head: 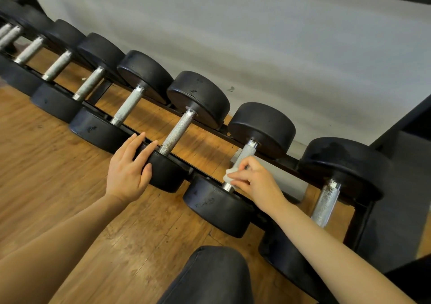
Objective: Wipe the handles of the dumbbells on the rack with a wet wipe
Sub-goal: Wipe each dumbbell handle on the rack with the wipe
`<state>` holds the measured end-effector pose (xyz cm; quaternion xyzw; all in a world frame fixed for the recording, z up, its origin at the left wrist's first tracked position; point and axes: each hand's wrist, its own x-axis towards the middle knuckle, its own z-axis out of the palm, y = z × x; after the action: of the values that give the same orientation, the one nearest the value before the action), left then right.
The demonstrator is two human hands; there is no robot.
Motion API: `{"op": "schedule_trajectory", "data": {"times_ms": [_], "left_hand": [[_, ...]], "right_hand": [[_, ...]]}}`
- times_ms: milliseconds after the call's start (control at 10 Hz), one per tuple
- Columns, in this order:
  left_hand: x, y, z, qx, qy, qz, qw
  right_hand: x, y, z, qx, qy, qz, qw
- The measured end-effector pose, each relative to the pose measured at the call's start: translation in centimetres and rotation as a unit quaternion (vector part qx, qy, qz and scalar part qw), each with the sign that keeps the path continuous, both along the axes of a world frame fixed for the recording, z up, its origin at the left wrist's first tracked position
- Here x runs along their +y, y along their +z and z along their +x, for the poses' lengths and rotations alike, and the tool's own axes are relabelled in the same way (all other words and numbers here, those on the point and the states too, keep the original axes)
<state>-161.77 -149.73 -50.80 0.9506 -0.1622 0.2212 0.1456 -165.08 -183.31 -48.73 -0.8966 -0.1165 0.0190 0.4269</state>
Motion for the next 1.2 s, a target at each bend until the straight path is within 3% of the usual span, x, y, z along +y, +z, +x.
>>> {"op": "schedule_trajectory", "data": {"times_ms": [100,300,400,600,700,800,900,1000,1100,1200], "left_hand": [[-0.09,0.1,-0.03,-0.002,0.0,0.0,1.0],[-0.06,0.08,-0.01,-0.006,-0.004,0.0,1.0],[-0.1,0.13,-0.09,-0.006,0.001,-0.003,1.0],[-0.07,0.01,-0.02,-0.003,0.001,0.001,1.0],[0.02,-0.05,0.0,-0.003,0.004,0.0,1.0],[0.07,-0.17,0.08,-0.006,0.001,0.0,1.0],[0.1,-0.23,0.17,-0.006,0.001,-0.002,1.0],[0.15,-0.22,0.17,-0.009,0.001,-0.002,1.0],[0.12,-0.2,0.09,-0.015,-0.001,-0.003,1.0],[0.04,-0.06,0.13,-0.016,0.0,0.0,1.0]], "right_hand": [[0.39,-0.6,-0.36,0.004,0.055,-0.077,0.996],[-0.2,-0.52,0.21,-0.074,0.003,-0.125,0.989],[-0.04,-0.5,-0.16,-0.096,0.052,-0.155,0.982],[-0.28,-0.29,-0.03,-0.105,0.024,-0.13,0.986],[0.08,-0.25,-0.45,-0.066,0.044,-0.113,0.99],[-0.24,-0.73,-0.29,-0.098,0.041,-0.123,0.987],[-0.55,-0.33,0.25,-0.076,-0.031,-0.084,0.993],[-0.16,-0.42,0.22,-0.073,-0.006,-0.092,0.993],[0.18,-0.71,0.06,-0.087,0.057,-0.159,0.982],[0.36,-0.11,0.0,-0.07,0.016,-0.108,0.992]]}}
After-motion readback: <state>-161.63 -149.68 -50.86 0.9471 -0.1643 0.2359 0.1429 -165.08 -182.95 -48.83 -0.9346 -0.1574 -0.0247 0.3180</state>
